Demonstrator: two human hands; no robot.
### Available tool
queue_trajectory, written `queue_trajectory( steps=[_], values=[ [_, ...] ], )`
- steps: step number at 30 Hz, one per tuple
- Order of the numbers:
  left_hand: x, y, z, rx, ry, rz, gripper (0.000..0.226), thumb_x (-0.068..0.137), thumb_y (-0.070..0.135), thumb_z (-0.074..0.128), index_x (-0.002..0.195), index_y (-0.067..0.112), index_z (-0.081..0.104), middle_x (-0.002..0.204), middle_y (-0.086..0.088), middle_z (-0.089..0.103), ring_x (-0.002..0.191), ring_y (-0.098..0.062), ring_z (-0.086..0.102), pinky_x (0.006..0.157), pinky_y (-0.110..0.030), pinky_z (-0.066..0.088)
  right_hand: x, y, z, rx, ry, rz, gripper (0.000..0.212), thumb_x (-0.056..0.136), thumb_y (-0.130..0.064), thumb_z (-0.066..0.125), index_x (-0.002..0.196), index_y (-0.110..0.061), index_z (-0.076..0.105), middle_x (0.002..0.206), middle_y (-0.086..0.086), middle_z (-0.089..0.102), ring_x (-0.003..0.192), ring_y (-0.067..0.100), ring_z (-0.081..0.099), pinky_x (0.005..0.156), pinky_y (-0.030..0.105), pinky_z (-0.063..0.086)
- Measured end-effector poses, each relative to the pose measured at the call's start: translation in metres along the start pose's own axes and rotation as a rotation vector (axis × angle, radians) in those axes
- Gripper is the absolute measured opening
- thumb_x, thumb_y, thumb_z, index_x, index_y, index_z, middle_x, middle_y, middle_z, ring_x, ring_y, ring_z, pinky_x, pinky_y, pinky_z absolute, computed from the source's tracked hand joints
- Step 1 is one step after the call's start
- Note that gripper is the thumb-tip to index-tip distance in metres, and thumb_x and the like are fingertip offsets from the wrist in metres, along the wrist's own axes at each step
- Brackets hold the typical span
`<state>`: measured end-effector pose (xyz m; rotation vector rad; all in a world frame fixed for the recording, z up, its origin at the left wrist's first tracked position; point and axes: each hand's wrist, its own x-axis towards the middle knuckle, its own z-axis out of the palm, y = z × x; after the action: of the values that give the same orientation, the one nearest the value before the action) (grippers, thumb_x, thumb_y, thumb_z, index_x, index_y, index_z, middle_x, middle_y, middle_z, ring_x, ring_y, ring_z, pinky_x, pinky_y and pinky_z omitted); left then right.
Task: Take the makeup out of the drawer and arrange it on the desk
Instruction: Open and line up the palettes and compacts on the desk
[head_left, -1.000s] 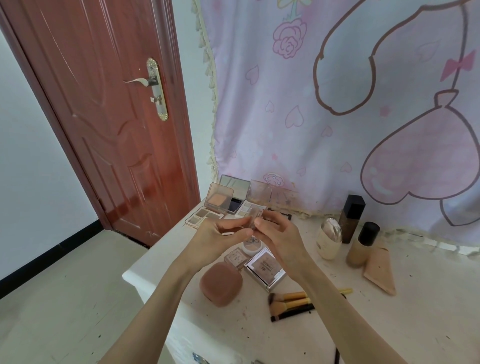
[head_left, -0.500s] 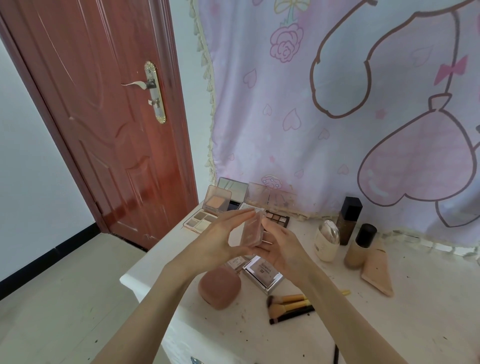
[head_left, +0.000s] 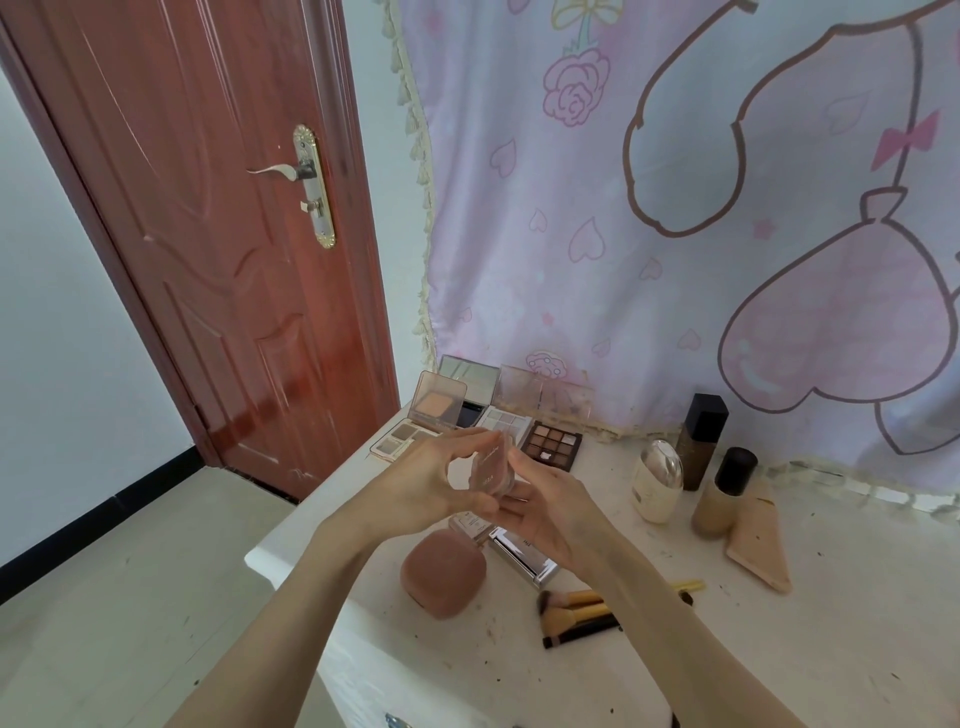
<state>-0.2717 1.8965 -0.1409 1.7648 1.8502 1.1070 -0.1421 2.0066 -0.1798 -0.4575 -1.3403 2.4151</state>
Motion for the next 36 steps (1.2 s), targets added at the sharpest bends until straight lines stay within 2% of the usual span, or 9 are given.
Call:
queue_trajectory(
  steps=[6, 11, 15, 18, 21, 24, 29, 32, 36],
  values=[
    [0.003, -0.006, -0.010, -0.097, -0.077, -0.046, 0.053, 0.077, 0.011, 0.072, 0.113, 0.044, 0.053, 0.109, 0.045, 0.053, 0.112, 0.020, 0.045, 0.089, 0.002, 0.031, 0.002, 0.001, -0.001, 0.065, 0.000, 0.027, 0.033, 0.081, -0.031, 0.064, 0.099, -0.005, 0.072, 0.094, 0.022, 0.070, 0.087, 0.030, 0.069, 0.078, 0.036, 0.057],
    [0.014, -0.021, -0.025, -0.155, 0.137, -0.127, 0.027, 0.086, 0.004, 0.061, 0.106, 0.020, 0.070, 0.107, 0.000, 0.070, 0.096, -0.007, 0.062, 0.091, -0.021, 0.045, 0.014, 0.002, -0.008, 0.168, -0.060, 0.098, 0.050, 0.085, -0.027, 0.062, 0.121, 0.006, 0.054, 0.111, 0.031, 0.062, 0.103, 0.040, 0.063, 0.090, 0.042, 0.053],
    [0.038, -0.033, -0.037, -0.057, 0.187, -0.148, 0.033, 0.085, 0.001, 0.062, 0.090, 0.032, 0.073, 0.089, 0.012, 0.071, 0.081, 0.007, 0.063, 0.072, -0.008, 0.048, 0.033, 0.003, -0.006, 0.042, -0.018, 0.109, 0.022, 0.094, -0.011, 0.050, 0.114, -0.010, 0.060, 0.101, 0.018, 0.070, 0.090, 0.030, 0.068, 0.077, 0.034, 0.057],
    [0.059, -0.040, -0.042, 0.031, 0.103, -0.180, 0.040, 0.086, 0.001, 0.061, 0.079, 0.039, 0.072, 0.074, 0.027, 0.067, 0.077, 0.006, 0.062, 0.071, -0.007, 0.048, 0.051, -0.001, -0.005, -0.153, 0.113, 0.043, 0.024, 0.094, -0.010, 0.053, 0.116, -0.013, 0.060, 0.092, 0.008, 0.071, 0.078, 0.022, 0.068, 0.064, 0.029, 0.055],
    [0.076, -0.046, -0.044, 0.098, 0.078, -0.202, 0.034, 0.085, 0.003, 0.061, 0.077, 0.034, 0.072, 0.077, 0.018, 0.071, 0.082, -0.007, 0.064, 0.081, -0.020, 0.051, 0.065, -0.006, -0.007, -0.398, 0.181, -0.086, 0.020, 0.090, -0.012, 0.060, 0.108, -0.012, 0.067, 0.097, 0.008, 0.071, 0.090, 0.022, 0.068, 0.082, 0.032, 0.056],
    [0.090, -0.049, -0.039, 0.123, 0.091, -0.225, 0.027, 0.085, 0.002, 0.061, 0.080, 0.024, 0.076, 0.089, 0.007, 0.074, 0.091, -0.011, 0.066, 0.088, -0.028, 0.051, 0.077, -0.010, -0.006, -0.498, 0.199, -0.155, 0.014, 0.088, -0.008, 0.060, 0.085, -0.018, 0.071, 0.090, 0.009, 0.071, 0.084, 0.019, 0.068, 0.082, 0.033, 0.056],
    [0.088, -0.061, -0.027, 0.282, 0.283, -0.255, 0.026, 0.090, 0.015, 0.059, 0.115, 0.014, 0.065, 0.121, -0.001, 0.063, 0.114, -0.015, 0.055, 0.090, -0.007, 0.030, 0.100, -0.007, -0.011, -0.285, 0.341, -0.052, 0.010, 0.090, -0.006, 0.059, 0.088, -0.009, 0.068, 0.088, 0.015, 0.069, 0.080, 0.022, 0.068, 0.073, 0.033, 0.058],
    [0.059, -0.073, -0.011, 0.350, 0.425, -0.292, 0.029, 0.087, 0.014, 0.062, 0.116, 0.014, 0.064, 0.113, -0.003, 0.065, 0.104, -0.015, 0.054, 0.079, -0.003, 0.027, 0.112, 0.002, -0.017, -0.284, 0.431, 0.015, 0.010, 0.091, -0.005, 0.057, 0.085, -0.008, 0.064, 0.098, 0.019, 0.068, 0.095, 0.029, 0.067, 0.091, 0.046, 0.052],
    [0.018, -0.091, 0.012, 0.333, 0.414, -0.387, 0.020, 0.085, 0.013, 0.065, 0.104, 0.013, 0.069, 0.097, 0.000, 0.068, 0.085, -0.010, 0.057, 0.074, -0.007, 0.034, 0.124, 0.011, -0.017, -0.359, 0.482, 0.049, 0.017, 0.090, -0.002, 0.055, 0.078, -0.014, 0.057, 0.100, 0.015, 0.068, 0.096, 0.026, 0.067, 0.093, 0.044, 0.051]
  ],
)
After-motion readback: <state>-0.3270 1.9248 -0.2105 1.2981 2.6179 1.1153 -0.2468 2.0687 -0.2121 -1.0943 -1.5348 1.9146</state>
